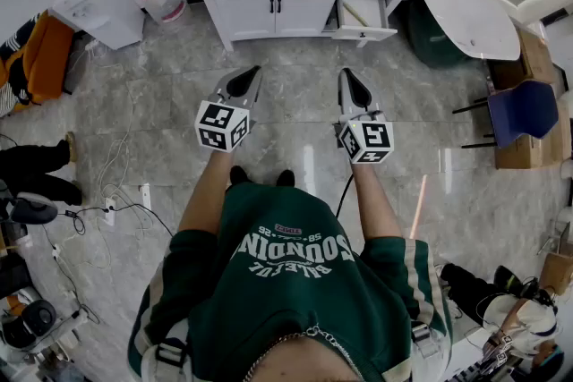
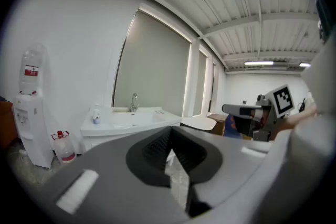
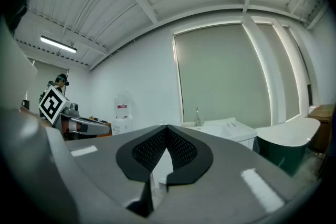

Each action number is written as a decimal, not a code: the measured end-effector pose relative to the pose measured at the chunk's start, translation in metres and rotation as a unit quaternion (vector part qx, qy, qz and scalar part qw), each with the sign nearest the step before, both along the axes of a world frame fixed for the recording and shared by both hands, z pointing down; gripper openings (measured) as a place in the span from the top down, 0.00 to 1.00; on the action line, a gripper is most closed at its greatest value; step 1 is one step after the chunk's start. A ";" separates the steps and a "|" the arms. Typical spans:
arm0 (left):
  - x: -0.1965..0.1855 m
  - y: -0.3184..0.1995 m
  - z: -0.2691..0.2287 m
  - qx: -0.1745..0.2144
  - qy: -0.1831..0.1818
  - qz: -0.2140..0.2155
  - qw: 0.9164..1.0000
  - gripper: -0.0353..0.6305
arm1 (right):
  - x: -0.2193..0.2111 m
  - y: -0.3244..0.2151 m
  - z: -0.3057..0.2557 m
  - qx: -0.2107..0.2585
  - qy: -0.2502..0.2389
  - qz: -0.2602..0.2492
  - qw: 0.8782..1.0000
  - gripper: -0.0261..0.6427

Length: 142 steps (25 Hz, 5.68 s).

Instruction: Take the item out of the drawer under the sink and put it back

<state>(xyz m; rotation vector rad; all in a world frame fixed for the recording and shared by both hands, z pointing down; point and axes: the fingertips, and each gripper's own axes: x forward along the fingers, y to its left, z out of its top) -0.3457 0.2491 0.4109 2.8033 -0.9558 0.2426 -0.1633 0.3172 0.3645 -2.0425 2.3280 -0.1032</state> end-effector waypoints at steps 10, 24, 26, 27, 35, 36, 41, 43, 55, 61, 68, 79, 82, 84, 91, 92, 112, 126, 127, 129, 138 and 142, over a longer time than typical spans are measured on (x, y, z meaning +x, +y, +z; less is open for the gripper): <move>0.000 0.001 0.002 -0.003 0.009 0.001 1.000 0.88 | 0.009 0.012 0.013 -0.013 -0.001 0.004 1.000 0.96; 0.019 -0.025 0.001 0.005 0.008 0.001 1.000 0.88 | 0.057 0.000 0.021 -0.029 0.005 0.023 0.999 0.96; 0.029 -0.038 0.002 0.006 0.007 0.006 1.000 0.88 | 0.064 -0.012 0.024 -0.032 0.006 0.025 0.999 0.96; 0.034 -0.046 0.003 0.007 0.007 0.009 1.000 0.88 | 0.067 -0.019 0.024 -0.033 0.006 0.026 0.999 0.96; 0.099 -0.139 0.010 0.009 0.018 0.030 0.999 0.88 | 0.107 -0.098 0.029 -0.043 0.020 0.029 0.998 0.96; 0.107 -0.153 0.010 0.009 0.019 0.031 0.999 0.88 | 0.113 -0.112 0.030 -0.046 0.022 0.029 0.998 0.96; 0.148 -0.221 0.011 0.007 0.011 0.041 0.999 0.88 | 0.144 -0.183 0.029 -0.061 0.024 0.027 0.998 0.96; 0.164 -0.246 0.008 0.008 0.008 0.048 0.999 0.88 | 0.155 -0.210 0.026 -0.061 0.022 0.026 0.998 0.96; 0.233 -0.320 0.015 -0.013 -0.009 0.062 0.998 0.88 | 0.205 -0.306 0.040 -0.083 0.010 0.017 0.996 0.96; 0.265 -0.344 0.024 -0.023 -0.017 0.021 0.999 0.88 | 0.233 -0.346 0.047 -0.081 0.001 -0.036 0.996 0.96; 0.291 -0.362 0.024 -0.033 -0.004 -0.049 0.998 0.88 | 0.265 -0.393 0.046 -0.081 0.008 -0.113 0.990 0.96; 0.300 -0.373 0.025 -0.036 -0.014 -0.093 0.995 0.88 | 0.282 -0.421 0.060 -0.093 0.011 -0.162 0.982 0.96; 0.306 -0.373 0.026 -0.038 -0.015 -0.091 0.995 0.88 | 0.285 -0.423 0.063 -0.096 0.014 -0.167 0.981 0.96; 0.309 -0.372 0.032 -0.044 -0.017 -0.090 0.995 0.88 | 0.287 -0.423 0.067 -0.100 0.016 -0.169 0.980 0.96; 0.319 -0.368 0.055 -0.075 -0.030 -0.083 0.993 0.88 | 0.301 -0.417 0.097 -0.134 0.018 -0.169 0.976 0.91; 0.321 -0.368 0.059 -0.079 -0.030 -0.082 0.993 0.88 | 0.304 -0.417 0.103 -0.140 0.020 -0.167 0.976 0.90; 0.345 -0.355 0.145 -0.155 -0.046 -0.075 0.984 0.88 | 0.337 -0.408 0.310 -0.358 0.102 -0.172 0.912 0.78; 0.331 -0.333 0.223 -0.221 -0.052 -0.103 0.968 0.88 | 0.345 -0.449 0.456 -0.442 0.179 -0.201 0.856 0.78; 0.331 -0.331 0.228 -0.225 -0.055 -0.104 0.967 0.88 | 0.346 -0.454 0.465 -0.447 0.185 -0.201 0.852 0.78; 0.328 -0.324 0.237 -0.234 -0.058 -0.107 0.965 0.88 | 0.349 -0.460 0.484 -0.461 0.197 -0.204 0.841 0.78; 0.302 -0.299 0.267 -0.271 -0.076 -0.126 0.951 0.88 | 0.360 -0.467 0.552 -0.501 0.293 -0.222 0.783 0.79; 0.295 -0.294 0.273 -0.280 -0.085 -0.129 0.948 0.88 | 0.367 -0.465 0.570 -0.521 0.297 -0.216 0.770 0.79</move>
